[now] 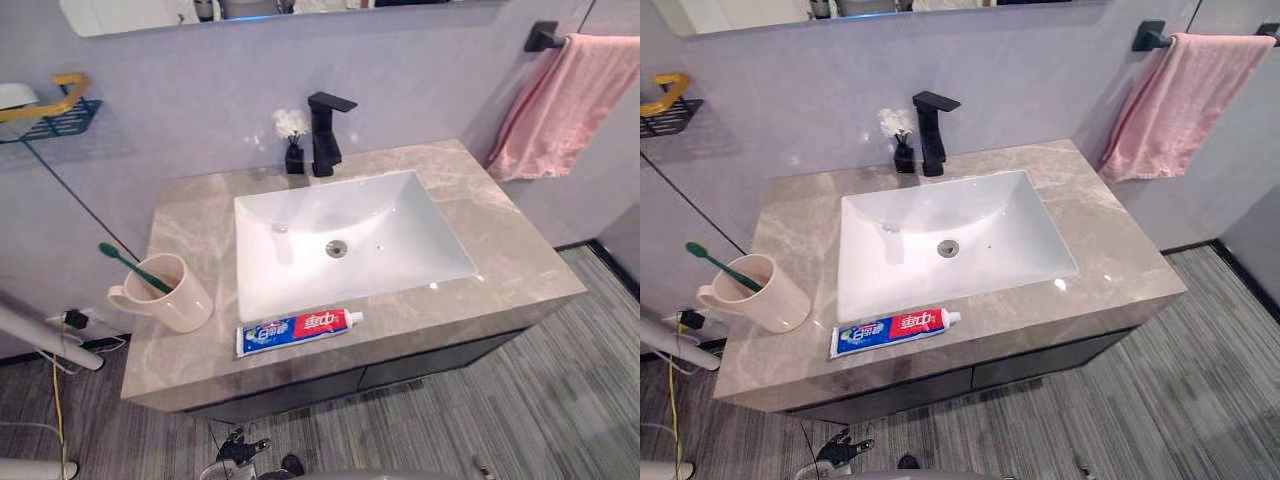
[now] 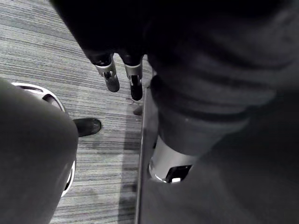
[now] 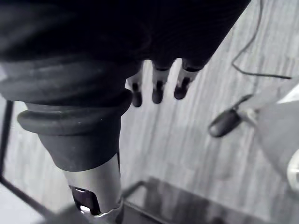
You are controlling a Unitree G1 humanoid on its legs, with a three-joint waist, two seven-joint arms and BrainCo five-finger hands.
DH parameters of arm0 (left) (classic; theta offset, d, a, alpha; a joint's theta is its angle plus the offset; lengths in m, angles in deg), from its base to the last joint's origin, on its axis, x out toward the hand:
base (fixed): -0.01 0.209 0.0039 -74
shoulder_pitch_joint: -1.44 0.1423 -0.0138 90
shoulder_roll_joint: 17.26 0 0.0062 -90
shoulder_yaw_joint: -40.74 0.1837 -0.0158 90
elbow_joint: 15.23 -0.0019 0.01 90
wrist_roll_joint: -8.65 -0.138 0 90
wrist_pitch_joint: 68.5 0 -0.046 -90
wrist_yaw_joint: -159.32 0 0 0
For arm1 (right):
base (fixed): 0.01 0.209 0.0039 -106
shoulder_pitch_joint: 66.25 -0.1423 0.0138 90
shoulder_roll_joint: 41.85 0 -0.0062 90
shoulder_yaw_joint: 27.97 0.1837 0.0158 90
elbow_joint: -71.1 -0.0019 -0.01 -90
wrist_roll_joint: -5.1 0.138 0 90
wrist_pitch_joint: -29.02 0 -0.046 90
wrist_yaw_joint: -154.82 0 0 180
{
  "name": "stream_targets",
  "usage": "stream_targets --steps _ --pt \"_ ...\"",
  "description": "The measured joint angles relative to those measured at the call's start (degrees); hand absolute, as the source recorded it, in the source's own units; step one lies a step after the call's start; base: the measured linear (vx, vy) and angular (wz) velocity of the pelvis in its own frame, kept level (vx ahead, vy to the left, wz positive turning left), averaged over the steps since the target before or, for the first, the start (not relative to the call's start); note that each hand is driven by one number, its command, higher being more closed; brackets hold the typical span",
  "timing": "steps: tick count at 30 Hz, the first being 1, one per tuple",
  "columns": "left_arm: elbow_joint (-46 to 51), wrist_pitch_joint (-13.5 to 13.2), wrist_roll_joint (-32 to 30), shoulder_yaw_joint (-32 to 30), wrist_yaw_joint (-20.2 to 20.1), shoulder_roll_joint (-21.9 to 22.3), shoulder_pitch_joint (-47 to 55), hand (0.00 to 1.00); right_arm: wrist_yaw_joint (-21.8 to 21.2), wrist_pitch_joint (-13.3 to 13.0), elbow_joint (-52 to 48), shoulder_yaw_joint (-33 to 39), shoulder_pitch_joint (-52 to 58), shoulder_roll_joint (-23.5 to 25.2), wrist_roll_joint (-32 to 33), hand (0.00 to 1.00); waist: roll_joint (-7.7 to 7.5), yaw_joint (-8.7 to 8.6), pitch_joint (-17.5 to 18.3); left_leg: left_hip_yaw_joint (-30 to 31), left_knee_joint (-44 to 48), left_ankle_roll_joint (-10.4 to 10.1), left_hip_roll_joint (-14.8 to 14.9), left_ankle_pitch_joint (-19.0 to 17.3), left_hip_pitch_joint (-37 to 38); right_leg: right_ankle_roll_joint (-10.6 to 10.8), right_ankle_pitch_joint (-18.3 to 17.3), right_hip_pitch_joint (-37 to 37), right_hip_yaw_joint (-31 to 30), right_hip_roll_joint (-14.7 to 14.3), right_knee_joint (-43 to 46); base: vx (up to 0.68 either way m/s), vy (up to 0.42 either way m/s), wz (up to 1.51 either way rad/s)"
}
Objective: Organize washtable
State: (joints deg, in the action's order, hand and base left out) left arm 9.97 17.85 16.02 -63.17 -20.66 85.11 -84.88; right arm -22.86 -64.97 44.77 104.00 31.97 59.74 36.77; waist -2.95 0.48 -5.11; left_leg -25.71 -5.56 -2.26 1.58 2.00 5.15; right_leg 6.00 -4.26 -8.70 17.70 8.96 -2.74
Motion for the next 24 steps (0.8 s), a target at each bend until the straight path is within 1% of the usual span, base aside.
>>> stream_targets --steps 1,3,4,6,7,8,9,10,11,12,13,14,15,17,21,22,24 --pt "-0.15 0.04 0.32 -0.35 0.01 -0.02 -0.03 0.0 0.29 -0.08 0.0 1.05 0.01 -0.33 0.6 0.0 0.0 -0.07 0.0 -0.05 0.0 -0.03 0.01 -0.06 0.0 0.0 0.0 0.0 -0.05 0.0 -0.07 0.01 -0.018 -0.08" --pt "-0.51 0.05 0.96 -2.75 -0.02 0.13 0.0 0.0 1.22 -0.15 -1.34 5.88 0.09 -1.03 2.37 0.0 -0.05 -0.23 -0.03 -0.45 0.0 -0.15 0.04 -0.32 0.02 0.09 0.1 0.07 -0.42 0.06 -0.38 0.01 -0.016 -0.08" --pt "-0.61 0.17 0.94 -3.99 -0.04 0.19 0.11 0.0 1.44 -0.16 -2.73 8.05 0.09 -1.03 2.87 0.0 -0.09 -0.6 -0.08 -0.46 -0.01 -0.15 0.06 -0.4 0.01 0.09 0.1 0.09 -0.43 0.13 -0.4 0.01 -0.015 -0.05" --pt "-0.72 0.38 0.98 -6.82 0.0 0.48 0.61 0.0 2.51 -0.35 -7.77 12.0 0.16 -1.03 3.95 0.0 -0.01 -1.42 -0.2 -0.51 -0.01 -0.18 0.17 -0.73 0.0 0.09 0.1 0.18 -0.5 0.19 -0.42 0.01 -0.019 -0.04" --pt "-0.69 0.49 0.99 -7.4 0.0 0.61 0.71 0.0 3.09 -0.72 -9.84 12.74 0.31 -1.02 3.99 0.0 0.1 -1.49 -0.23 -0.6 -0.02 -0.15 0.16 -0.8 0.0 0.09 0.1 0.24 -0.55 0.22 -0.42 0.0 -0.018 -0.06" --pt "-0.68 0.52 0.99 -8.5 -0.01 0.89 0.76 0.0 4.17 -1.34 -13.11 13.84 0.61 -0.99 3.99 0.0 0.27 -1.52 -0.26 -0.72 -0.02 -0.12 0.12 -0.95 -0.02 0.1 0.1 0.32 -0.61 0.29 -0.42 0.0 -0.009 -0.05" --pt "-0.47 0.53 1.01 -9.48 0.02 1.31 1.03 0.0 5.41 -1.9 -18.84 14.32 1.27 -0.89 4.07 0.0 0.47 -1.59 -0.22 -0.77 -0.02 0.0 0.04 -1.09 -0.12 0.1 0.1 0.46 -0.65 0.39 -0.4 0.0 -0.006 -0.04" --pt "-0.18 0.52 0.99 -9.99 0.02 1.52 1.35 0.0 6.96 -2.2 -26.65 14.19 1.52 -0.6 3.64 0.0 0.62 -1.82 -0.2 -0.83 -0.02 0.06 -0.03 -1.14 -0.33 0.11 0.1 0.73 -0.66 0.51 -0.33 0.01 -0.003 -0.04" --pt "0.1 0.52 1.01 -10.79 0.02 1.84 1.65 0.0 8.5 -2.66 -33.5 13.69 1.84 -0.33 2.93 0.0 0.71 -2.26 -0.2 -0.91 -0.03 0.1 -0.04 -1.16 -0.45 0.18 0.14 0.89 -0.69 0.77 -0.27 0.0 0.0 0.0" --pt "0.37 0.52 1.01 -10.85 0.04 2.42 1.92 0.0 9.19 -2.95 -37.88 13.29 2.21 -0.37 2.38 0.0 0.74 -2.75 -0.17 -0.93 -0.06 0.19 -0.02 -1.24 -0.52 0.31 0.22 0.94 -0.65 0.86 -0.27 0.0 0.0 0.0" --pt "1.38 0.56 0.98 -10.94 0.09 2.71 2.46 0.0 11.27 -4.54 -48.21 12.4 2.2 -0.5 -0.1 0.0 0.78 -2.88 -0.12 -1.0 -0.08 0.21 0.01 -1.35 -0.52 0.34 0.24 0.99 -0.62 0.92 -0.24 0.0 0.0 0.0" --pt "1.72 0.56 0.99 -10.92 0.08 2.9 2.57 0.0 12.04 -5.1 -51.9 12.27 2.12 -0.58 -1.13 0.0 0.75 -2.83 -0.1 -1.0 -0.08 0.21 0.04 -1.35 -0.52 0.36 0.25 1.01 -0.59 0.9 -0.18 0.0 0.0 0.0" --pt "2.12 0.56 1.01 -10.92 0.08 3.18 2.63 0.0 13.33 -6.52 -57.04 12.15 1.57 -0.83 -3.35 0.0 0.63 -2.79 -0.06 -0.99 -0.08 0.2 0.15 -1.35 -0.51 0.38 0.27 1.1 -0.48 0.82 0.07 0.0 0.0 0.0" --pt "2.4 0.59 1.01 -10.89 0.07 3.38 2.67 0.0 15.29 -7.36 -60.68 12.15 -0.46 -1.1 -6.68 0.0 0.5 -2.76 0.3 -0.89 -0.06 0.19 0.41 -1.33 -0.51 0.38 0.27 1.33 -0.37 0.66 0.73 0.0 -0.016 0.02" --pt "2.4 0.72 0.96 -10.53 0.05 3.18 2.91 0.0 18.81 -7.27 -63.76 11.97 -4.63 -1.12 -13.64 0.0 0.15 -2.86 1.24 -0.18 -0.02 0.23 0.16 -1.32 -0.92 0.64 0.43 1.4 0.31 0.84 0.74 -0.01 -0.014 0.08" --pt "2.4 0.77 0.96 -10.43 0.04 3.15 3.04 0.0 18.93 -7.24 -64.85 11.85 -4.61 -1.24 -14.85 0.0 0.15 -2.89 1.53 0.36 -0.02 0.25 0.05 -1.3 -1.17 0.68 0.45 1.41 0.99 0.93 0.74 -0.01 -0.017 0.21" --pt "2.33 0.95 0.97 -10.23 0.01 2.82 3.2 0.0 18.73 -6.72 -66.85 9.4 -4.99 -3.44 -18.26 0.0 -0.04 -2.88 1.95 1.53 0.01 0.29 -0.23 -1.29 -1.47 0.86 0.56 1.33 1.75 1.1 0.77 -0.01 -0.015 0.19"
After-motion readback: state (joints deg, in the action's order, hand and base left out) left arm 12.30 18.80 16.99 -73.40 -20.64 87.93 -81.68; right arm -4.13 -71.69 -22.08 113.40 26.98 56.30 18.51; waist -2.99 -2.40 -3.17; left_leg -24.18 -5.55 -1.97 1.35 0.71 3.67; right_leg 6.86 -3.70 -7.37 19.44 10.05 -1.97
